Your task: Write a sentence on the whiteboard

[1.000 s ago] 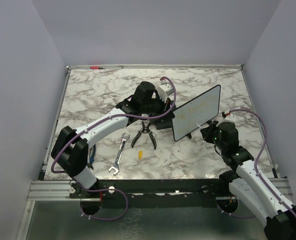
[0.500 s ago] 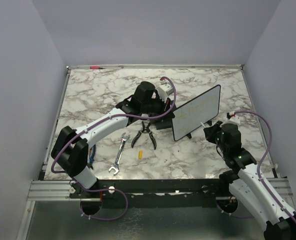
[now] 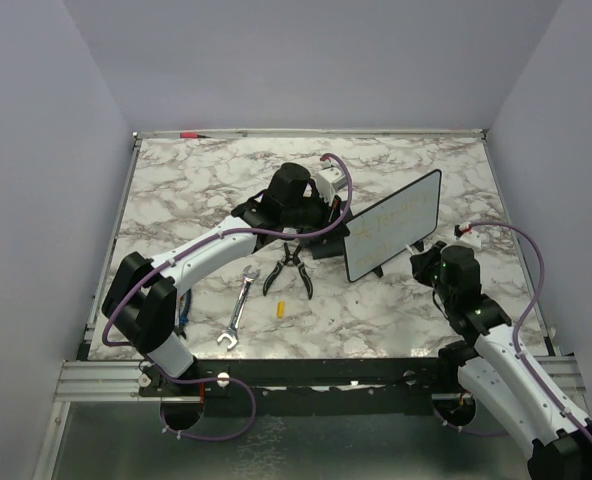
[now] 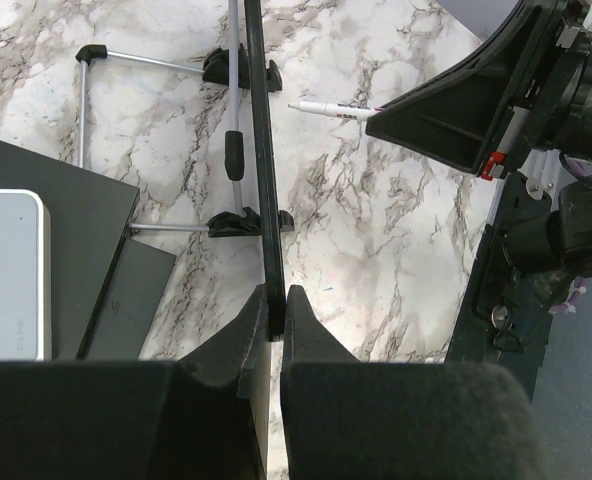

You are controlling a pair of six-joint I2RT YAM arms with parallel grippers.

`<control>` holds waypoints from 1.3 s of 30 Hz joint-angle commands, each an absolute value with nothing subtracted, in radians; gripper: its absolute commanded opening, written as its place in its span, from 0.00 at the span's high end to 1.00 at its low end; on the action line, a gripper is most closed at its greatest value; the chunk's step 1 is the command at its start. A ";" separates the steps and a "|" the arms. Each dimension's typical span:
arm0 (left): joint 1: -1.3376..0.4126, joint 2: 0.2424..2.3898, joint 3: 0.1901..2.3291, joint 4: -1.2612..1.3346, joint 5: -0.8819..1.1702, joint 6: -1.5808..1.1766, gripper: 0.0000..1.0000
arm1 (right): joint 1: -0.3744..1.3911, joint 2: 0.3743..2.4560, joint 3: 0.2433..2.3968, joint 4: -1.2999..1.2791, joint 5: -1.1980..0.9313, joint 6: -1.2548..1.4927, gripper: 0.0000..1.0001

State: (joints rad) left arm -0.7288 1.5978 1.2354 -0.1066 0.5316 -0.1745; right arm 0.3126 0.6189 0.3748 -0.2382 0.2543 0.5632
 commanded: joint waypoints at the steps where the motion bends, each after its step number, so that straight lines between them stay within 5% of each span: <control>1: -0.746 1.601 1.255 -0.143 0.575 -0.167 1.00 | 0.304 0.627 0.382 -0.189 0.283 0.537 0.99; 39: -0.746 1.608 1.258 -0.143 0.587 -0.174 1.00 | 0.285 0.754 0.368 0.010 0.168 0.552 0.99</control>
